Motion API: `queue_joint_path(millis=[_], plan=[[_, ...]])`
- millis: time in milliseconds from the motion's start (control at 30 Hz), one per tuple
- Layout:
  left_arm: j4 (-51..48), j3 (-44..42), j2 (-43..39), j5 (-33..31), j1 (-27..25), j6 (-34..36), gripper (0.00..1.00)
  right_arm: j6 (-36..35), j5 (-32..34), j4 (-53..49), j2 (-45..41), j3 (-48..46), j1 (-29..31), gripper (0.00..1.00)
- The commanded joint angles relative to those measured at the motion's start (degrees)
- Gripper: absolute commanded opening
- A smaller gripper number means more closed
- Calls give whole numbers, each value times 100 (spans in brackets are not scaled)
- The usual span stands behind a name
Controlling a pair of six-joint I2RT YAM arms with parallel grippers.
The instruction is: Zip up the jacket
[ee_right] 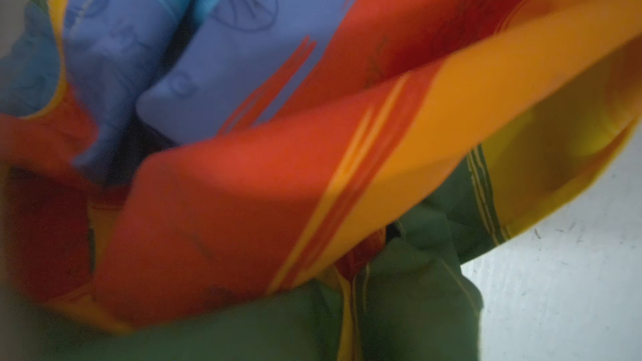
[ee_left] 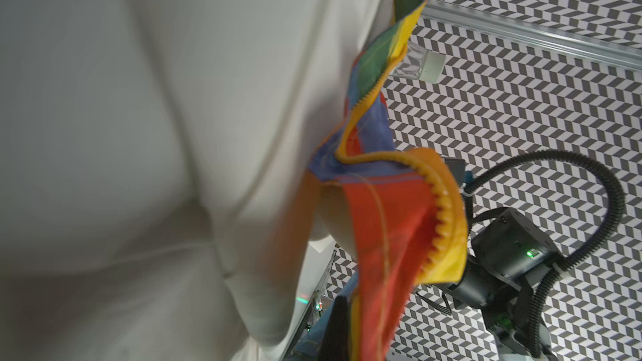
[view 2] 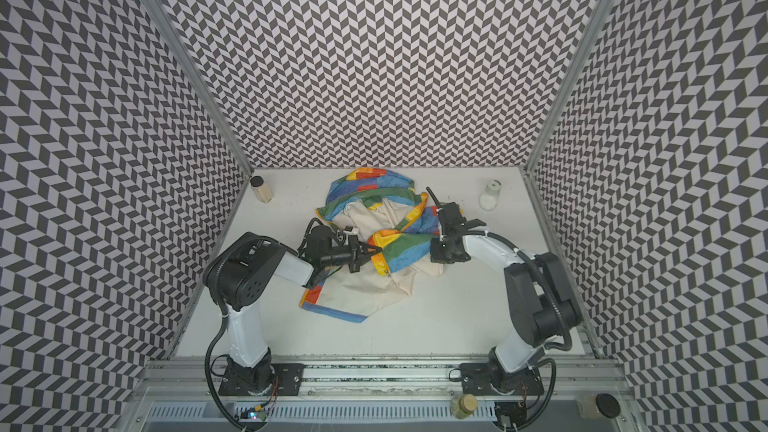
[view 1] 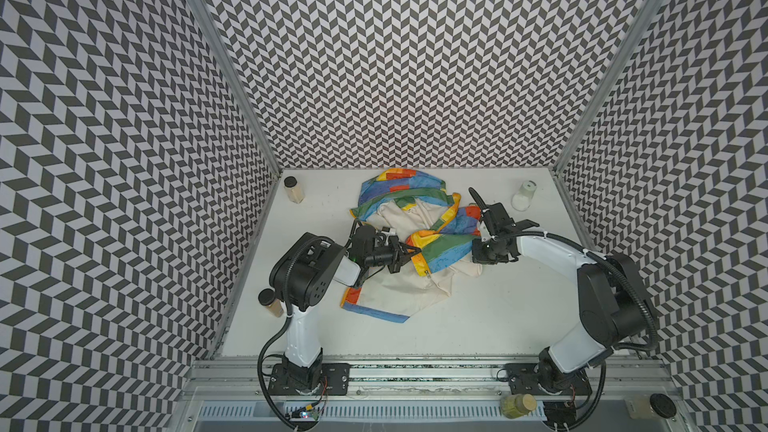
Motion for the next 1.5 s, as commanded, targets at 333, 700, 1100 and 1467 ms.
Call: queue_joint_path(millis=[333, 700, 1100, 1467], plan=[[704, -409, 164, -156, -212, 649, 51, -11, 111, -26, 258, 21, 294, 4], [1406, -602, 371, -57, -537, 812, 50, 14, 103, -41, 202, 49, 289, 7], [764, -722, 91, -150, -622, 1410, 29, 31, 81, -59, 157, 94, 294, 7], [-293, -206, -507, -130, -630, 1532, 9, 38, -54, -68, -195, 33, 229, 41]])
